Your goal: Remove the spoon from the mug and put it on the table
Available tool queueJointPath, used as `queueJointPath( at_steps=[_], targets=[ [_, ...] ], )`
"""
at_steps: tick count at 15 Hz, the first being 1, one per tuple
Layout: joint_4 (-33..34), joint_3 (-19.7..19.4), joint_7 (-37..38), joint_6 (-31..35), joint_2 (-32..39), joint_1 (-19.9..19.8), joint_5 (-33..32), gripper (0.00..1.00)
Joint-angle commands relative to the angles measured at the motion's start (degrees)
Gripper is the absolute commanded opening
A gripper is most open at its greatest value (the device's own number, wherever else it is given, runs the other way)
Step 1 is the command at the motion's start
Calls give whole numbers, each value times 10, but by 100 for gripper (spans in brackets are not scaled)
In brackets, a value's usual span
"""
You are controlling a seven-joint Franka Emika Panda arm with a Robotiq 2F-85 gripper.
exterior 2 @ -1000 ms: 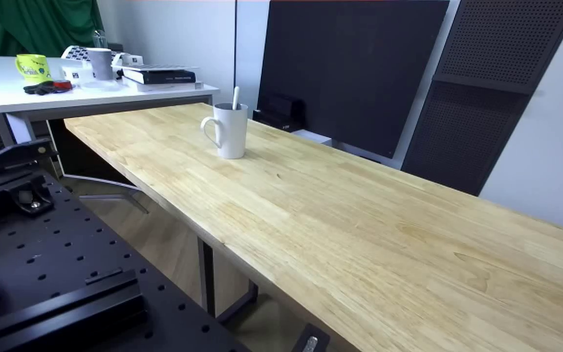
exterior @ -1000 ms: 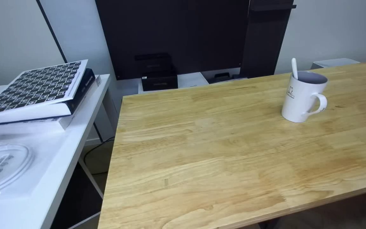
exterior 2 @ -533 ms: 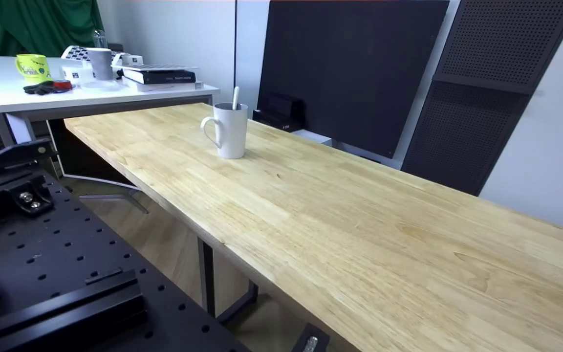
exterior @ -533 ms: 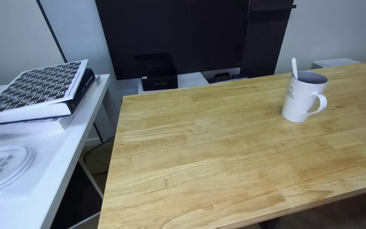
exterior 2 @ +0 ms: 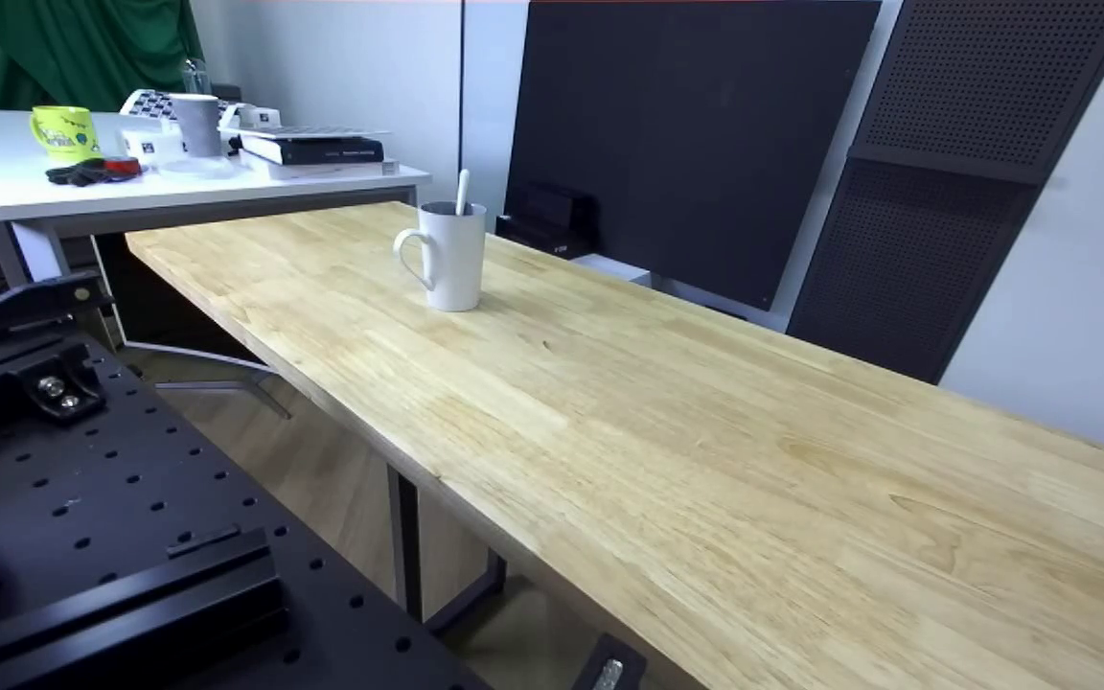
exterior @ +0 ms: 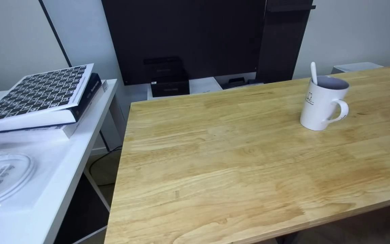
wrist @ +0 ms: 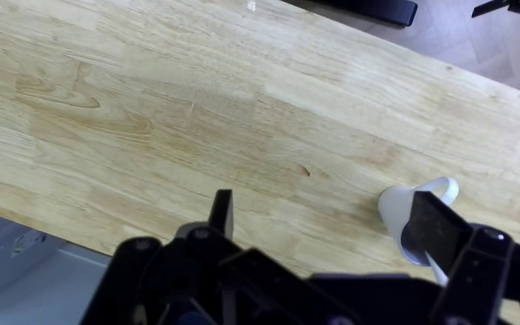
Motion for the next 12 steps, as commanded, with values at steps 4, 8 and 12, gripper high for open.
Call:
queueJointPath(
  at_steps=[4, 8, 12],
  targets=[
    [72, 40, -21, -38, 104, 39, 7, 100],
    [133, 69, -18, -58, 182, 59, 17, 100],
    [200, 95, -15, -56, 256, 75, 25, 100]
  ],
)
